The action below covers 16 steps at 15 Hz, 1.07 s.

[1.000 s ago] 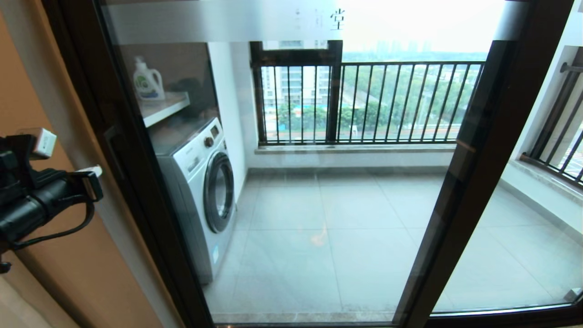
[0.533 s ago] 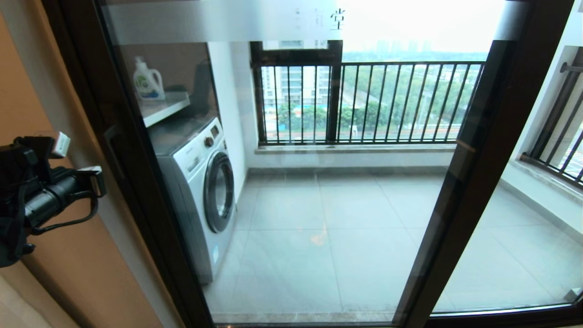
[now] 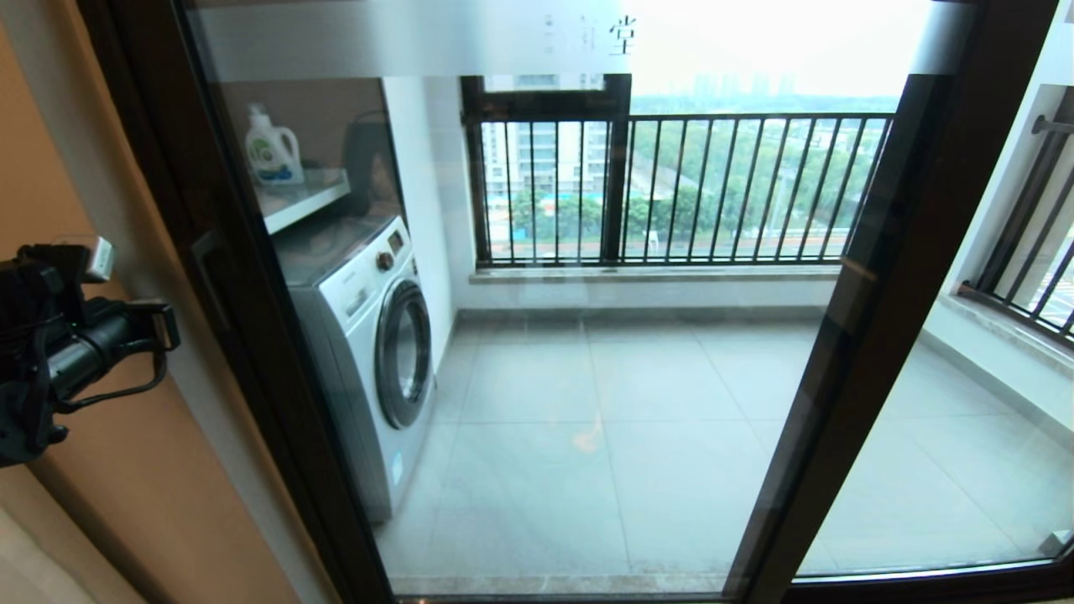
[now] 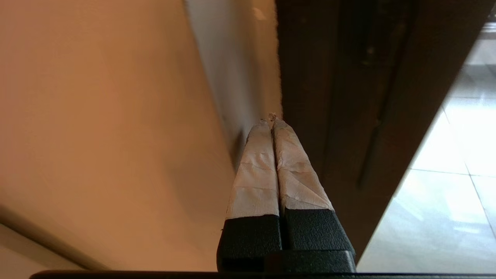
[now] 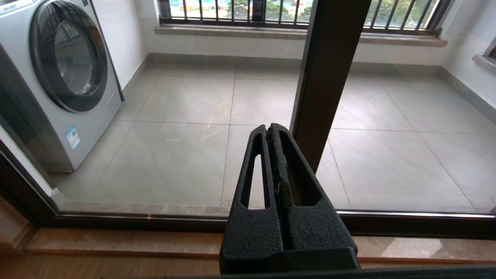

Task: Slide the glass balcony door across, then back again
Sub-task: Close the slid door

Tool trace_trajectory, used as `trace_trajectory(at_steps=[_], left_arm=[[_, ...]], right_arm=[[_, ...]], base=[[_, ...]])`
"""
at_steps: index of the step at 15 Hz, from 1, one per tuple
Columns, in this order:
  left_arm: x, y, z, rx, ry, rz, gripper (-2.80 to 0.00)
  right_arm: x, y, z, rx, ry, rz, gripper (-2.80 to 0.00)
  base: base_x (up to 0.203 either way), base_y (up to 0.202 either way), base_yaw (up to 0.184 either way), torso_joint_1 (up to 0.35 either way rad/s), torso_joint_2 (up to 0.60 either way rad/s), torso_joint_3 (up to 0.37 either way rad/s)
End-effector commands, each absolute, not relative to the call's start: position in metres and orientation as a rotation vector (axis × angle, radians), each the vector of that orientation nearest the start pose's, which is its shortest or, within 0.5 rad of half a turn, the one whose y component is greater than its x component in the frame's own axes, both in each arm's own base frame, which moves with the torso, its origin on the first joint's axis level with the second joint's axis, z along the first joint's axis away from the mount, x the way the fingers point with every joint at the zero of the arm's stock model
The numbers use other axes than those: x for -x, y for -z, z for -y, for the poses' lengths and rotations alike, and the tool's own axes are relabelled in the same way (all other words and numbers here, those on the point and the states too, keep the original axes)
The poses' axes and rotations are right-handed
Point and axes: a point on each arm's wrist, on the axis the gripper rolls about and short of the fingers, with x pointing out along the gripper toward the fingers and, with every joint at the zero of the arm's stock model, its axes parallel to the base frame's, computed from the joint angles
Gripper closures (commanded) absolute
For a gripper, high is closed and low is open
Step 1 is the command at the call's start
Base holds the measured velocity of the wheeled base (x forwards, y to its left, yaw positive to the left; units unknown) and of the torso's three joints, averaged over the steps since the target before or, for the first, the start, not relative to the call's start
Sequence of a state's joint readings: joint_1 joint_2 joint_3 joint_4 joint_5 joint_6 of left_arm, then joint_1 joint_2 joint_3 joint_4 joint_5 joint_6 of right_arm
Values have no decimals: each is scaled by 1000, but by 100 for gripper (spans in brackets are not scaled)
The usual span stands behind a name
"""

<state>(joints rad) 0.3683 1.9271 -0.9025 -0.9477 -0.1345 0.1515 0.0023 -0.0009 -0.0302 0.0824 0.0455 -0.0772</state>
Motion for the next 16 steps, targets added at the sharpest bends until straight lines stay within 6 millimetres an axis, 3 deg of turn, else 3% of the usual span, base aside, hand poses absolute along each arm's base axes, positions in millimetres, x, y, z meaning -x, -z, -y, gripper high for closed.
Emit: trace_trajectory(at_steps=[1, 6, 16], left_arm=[[-342, -161, -127, -134, -221, -90, 0], [-353, -149, -129, -129, -213, -115, 0], [-364, -149, -94, -129, -115, -107, 0]], right_arm=[[25, -75, -1, 77, -51, -50, 0], [25, -75, -1, 77, -51, -50, 0], [25, -75, -1, 77, -51, -51, 0]], base=[[0, 0, 0, 0, 0, 0], [0, 0, 0, 0, 0, 0], [0, 0, 0, 0, 0, 0]])
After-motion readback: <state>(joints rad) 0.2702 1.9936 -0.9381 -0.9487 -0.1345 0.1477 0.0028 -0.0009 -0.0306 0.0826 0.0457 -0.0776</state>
